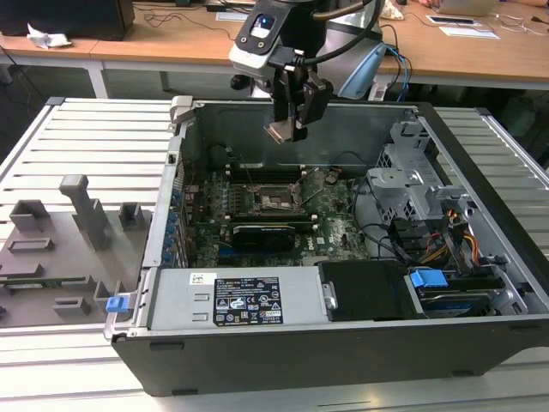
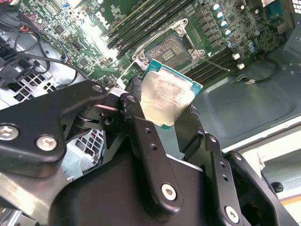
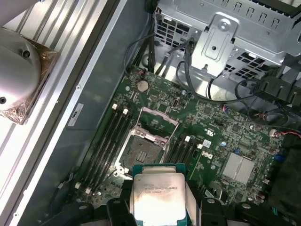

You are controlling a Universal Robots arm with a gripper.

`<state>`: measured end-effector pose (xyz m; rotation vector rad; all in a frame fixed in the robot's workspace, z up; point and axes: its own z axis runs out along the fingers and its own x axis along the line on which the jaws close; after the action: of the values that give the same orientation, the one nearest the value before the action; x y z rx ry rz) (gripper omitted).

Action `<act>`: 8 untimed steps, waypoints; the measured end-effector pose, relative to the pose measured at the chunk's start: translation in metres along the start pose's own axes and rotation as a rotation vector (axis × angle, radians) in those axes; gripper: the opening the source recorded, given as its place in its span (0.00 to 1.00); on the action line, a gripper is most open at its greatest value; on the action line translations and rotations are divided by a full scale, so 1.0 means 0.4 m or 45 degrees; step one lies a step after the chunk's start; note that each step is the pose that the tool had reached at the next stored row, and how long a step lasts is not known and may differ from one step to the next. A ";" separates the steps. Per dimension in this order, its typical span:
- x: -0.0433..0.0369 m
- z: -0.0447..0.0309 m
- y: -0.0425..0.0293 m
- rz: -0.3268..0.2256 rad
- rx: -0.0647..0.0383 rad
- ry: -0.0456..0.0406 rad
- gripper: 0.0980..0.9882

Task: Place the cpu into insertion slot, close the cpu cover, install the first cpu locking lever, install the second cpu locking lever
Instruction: 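Place the cpu into insertion slot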

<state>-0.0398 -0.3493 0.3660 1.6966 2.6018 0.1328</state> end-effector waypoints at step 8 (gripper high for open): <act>0.000 0.005 0.000 0.028 -0.001 -0.002 0.48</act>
<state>-0.0398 -0.3492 0.3642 1.7243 2.5825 0.1322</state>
